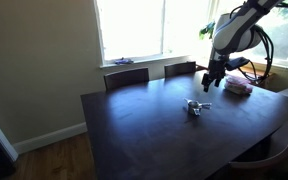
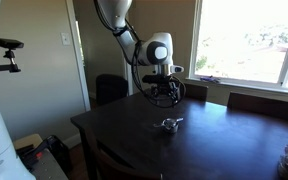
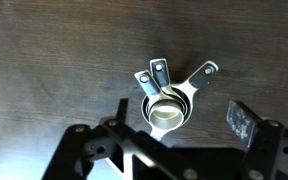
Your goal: Unstack the silver measuring cups
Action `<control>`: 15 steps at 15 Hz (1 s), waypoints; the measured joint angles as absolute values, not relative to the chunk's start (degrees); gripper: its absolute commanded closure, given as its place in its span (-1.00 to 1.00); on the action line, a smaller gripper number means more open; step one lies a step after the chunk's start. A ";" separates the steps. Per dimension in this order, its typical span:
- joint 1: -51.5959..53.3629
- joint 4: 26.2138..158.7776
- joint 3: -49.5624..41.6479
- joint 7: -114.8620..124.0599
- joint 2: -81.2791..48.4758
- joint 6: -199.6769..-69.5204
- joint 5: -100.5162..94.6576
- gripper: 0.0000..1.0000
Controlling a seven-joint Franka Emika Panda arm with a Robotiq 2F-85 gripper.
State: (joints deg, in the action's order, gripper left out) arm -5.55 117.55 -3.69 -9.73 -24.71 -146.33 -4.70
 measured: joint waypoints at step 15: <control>-5.25 105.94 -1.43 -10.12 -39.09 -146.16 -4.63 -1.00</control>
